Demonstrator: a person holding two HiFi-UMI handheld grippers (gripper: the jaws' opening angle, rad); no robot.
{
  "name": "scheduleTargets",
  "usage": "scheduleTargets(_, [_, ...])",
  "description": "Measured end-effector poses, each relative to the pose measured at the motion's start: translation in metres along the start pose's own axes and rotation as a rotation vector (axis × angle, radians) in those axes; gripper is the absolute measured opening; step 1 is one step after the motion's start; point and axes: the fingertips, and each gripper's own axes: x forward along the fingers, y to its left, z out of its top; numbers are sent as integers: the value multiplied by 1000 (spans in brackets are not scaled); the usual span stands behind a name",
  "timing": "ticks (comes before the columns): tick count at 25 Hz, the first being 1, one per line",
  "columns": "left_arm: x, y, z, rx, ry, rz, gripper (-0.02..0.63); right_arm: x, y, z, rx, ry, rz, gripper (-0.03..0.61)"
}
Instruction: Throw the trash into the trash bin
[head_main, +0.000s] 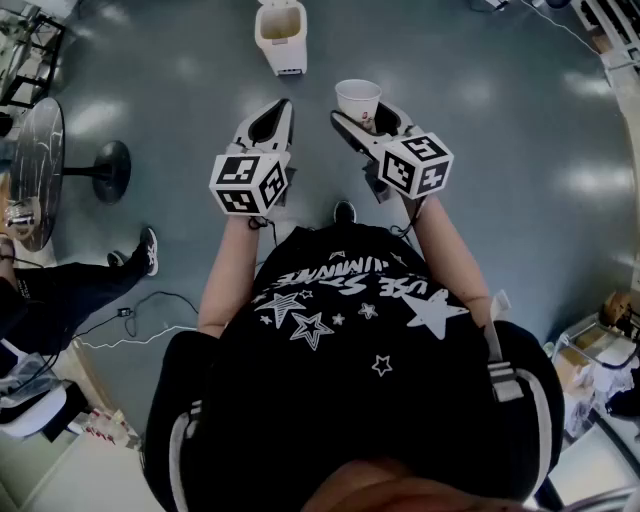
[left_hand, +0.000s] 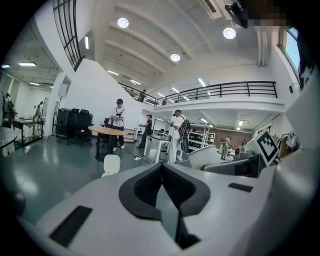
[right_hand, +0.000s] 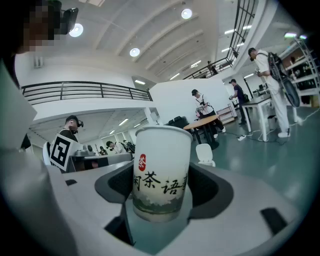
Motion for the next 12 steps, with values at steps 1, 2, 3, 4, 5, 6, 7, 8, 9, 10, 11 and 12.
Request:
scheduleTargets(1, [4, -1, 0, 1, 1, 2, 11, -1, -6, 3, 6, -5, 2, 318])
scheduleTargets(2, [8, -3, 1, 3, 2, 4, 11, -1, -12, 5, 11, -9, 3, 318])
scheduleTargets(3, [13, -5, 1, 6, 2, 6, 11, -2, -18, 8, 13, -12, 5, 318])
scheduleTargets(4, [17, -6, 2, 8, 1, 8, 11, -2, -24, 11, 12, -14, 6, 318])
scheduleTargets(5, [21, -8, 2, 11, 0, 12, 11, -3, -30, 13, 9, -15, 5, 318])
scheduleTargets(6, [24, -9, 2, 12, 1, 17, 11, -3, -35, 14, 8, -14, 5, 318])
scheduleTargets(7, [27, -9, 2, 11, 3, 23, 11, -3, -39, 15, 10, -13, 5, 318])
scheduleTargets(8, [29, -9, 1, 9, 5, 29, 11, -3, -43, 16, 16, -11, 7, 318])
scheduleTargets(9, [30, -10, 1, 7, 6, 35, 11, -3, -45, 16, 24, -8, 11, 318])
scheduleTargets(10, [32, -10, 1, 6, 6, 41, 11, -3, -47, 16, 29, -5, 18, 318])
scheduleTargets(11, [34, -10, 2, 6, 6, 47, 11, -2, -47, 17, 31, -2, 23, 318])
scheduleTargets(12, [36, -9, 2, 6, 5, 52, 11, -1, -47, 19, 30, -2, 27, 318])
